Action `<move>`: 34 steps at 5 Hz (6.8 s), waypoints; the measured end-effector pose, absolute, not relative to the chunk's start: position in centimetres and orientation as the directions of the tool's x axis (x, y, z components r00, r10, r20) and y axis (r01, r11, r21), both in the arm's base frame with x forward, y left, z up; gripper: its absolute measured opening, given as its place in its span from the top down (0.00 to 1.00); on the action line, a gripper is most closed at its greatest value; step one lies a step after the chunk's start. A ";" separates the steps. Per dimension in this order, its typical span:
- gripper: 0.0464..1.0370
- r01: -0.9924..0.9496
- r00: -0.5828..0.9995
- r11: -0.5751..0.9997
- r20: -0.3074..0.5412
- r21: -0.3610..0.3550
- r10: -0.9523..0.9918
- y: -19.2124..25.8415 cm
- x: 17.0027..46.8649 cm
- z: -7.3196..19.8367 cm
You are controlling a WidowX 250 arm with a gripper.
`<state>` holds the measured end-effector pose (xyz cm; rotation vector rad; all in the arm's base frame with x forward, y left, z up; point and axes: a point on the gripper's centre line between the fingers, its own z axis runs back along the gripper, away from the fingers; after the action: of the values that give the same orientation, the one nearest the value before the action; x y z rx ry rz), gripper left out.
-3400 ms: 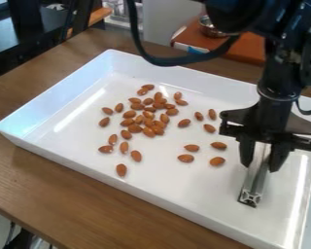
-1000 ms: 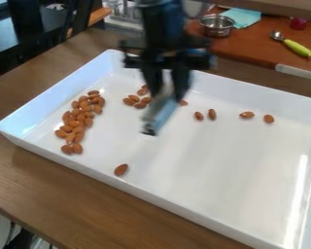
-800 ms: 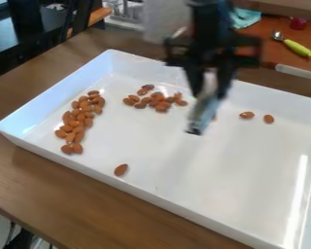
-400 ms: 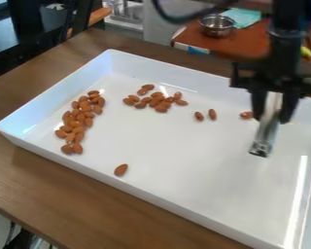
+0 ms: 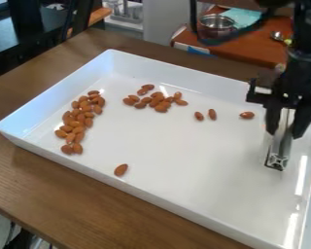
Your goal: Sweep into pile
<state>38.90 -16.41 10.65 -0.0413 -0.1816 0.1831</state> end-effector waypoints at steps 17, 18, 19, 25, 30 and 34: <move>0.69 -0.302 0.926 0.914 0.144 -0.271 0.349 0.4 32.9 15.5; 0.69 -0.242 0.947 0.930 0.142 -0.276 0.288 -4.6 32.9 16.0; 0.69 -0.174 0.959 0.964 0.187 -0.201 0.212 -7.8 32.0 13.9; 0.69 -0.148 0.972 0.987 0.194 0.066 0.133 6.6 29.5 10.7; 0.69 -0.111 0.964 0.970 0.213 -0.218 0.158 -4.6 33.4 17.0; 0.32 -0.131 0.979 0.991 0.156 -0.018 0.132 -15.7 35.1 10.3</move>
<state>35.10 -15.68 10.31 -0.0076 -0.1574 0.1324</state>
